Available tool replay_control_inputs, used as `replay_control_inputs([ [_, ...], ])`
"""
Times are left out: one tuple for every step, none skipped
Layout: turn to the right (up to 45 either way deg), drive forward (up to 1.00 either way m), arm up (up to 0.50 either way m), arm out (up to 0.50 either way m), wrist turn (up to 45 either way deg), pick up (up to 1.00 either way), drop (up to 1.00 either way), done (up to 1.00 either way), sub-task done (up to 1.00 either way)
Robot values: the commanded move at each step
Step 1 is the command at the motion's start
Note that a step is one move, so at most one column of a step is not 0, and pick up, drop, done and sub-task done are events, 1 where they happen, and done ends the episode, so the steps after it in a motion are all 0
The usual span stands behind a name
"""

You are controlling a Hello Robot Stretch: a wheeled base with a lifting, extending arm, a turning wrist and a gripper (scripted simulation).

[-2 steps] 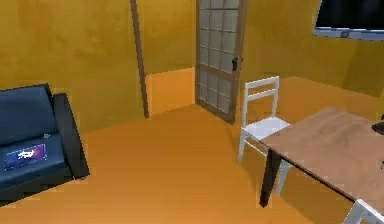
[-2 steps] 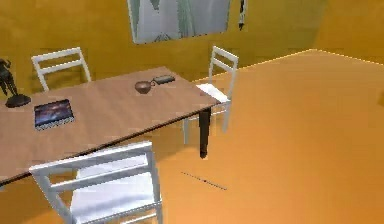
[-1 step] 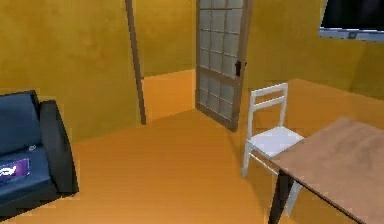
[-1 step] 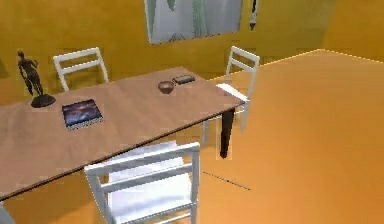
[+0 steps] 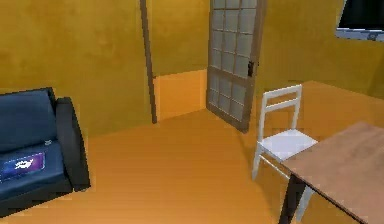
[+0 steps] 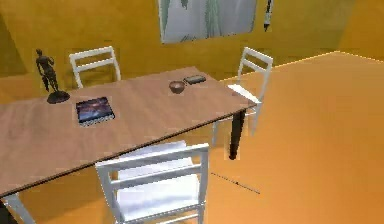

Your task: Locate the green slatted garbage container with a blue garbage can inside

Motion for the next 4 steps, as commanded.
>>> replay_control_inputs([
  [0.0,1.0,0.0,0.0,0.0,0.0,0.0,0.0,0.0],
  [0.0,1.0,0.0,0.0,0.0,0.0,0.0,0.0,0.0],
  [-3.0,0.0,0.0,0.0,0.0,0.0,0.0,0.0,0.0],
  [0.0,1.0,0.0,0.0,0.0,0.0,0.0,0.0,0.0],
])
